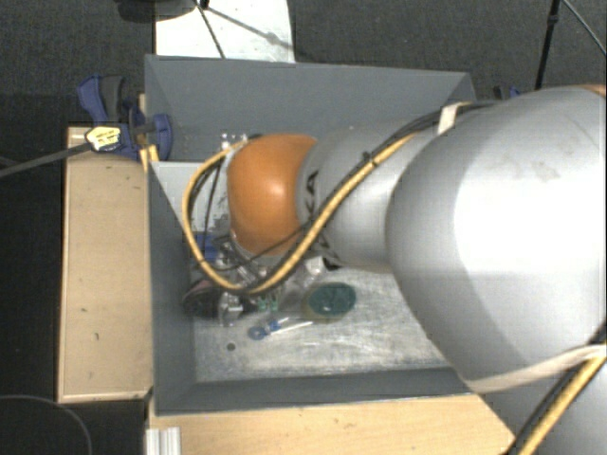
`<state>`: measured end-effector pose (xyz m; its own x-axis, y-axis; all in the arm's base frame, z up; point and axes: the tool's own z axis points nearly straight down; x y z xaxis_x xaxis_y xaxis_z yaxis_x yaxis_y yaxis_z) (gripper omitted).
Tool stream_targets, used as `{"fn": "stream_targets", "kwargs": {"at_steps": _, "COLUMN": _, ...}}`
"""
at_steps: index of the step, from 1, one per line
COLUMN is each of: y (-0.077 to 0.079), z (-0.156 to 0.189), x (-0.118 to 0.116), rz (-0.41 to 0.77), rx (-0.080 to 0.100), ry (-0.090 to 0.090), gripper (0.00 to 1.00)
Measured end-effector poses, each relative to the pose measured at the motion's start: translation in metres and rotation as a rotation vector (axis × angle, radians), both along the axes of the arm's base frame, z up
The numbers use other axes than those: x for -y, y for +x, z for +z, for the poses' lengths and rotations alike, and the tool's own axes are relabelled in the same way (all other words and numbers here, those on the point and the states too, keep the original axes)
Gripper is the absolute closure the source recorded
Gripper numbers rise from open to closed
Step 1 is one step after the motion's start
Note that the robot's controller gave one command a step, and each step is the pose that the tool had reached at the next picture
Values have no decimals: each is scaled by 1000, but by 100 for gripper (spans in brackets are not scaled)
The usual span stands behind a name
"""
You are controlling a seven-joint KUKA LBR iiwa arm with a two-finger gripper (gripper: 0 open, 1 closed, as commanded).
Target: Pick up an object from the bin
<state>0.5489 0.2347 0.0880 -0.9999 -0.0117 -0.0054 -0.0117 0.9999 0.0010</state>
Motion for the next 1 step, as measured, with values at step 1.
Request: {"fn": "stream_targets", "kwargs": {"at_steps": 1, "y": -4, "z": 141, "x": 1, "rz": -10, "rx": 3, "ry": 3, "gripper": 100}}
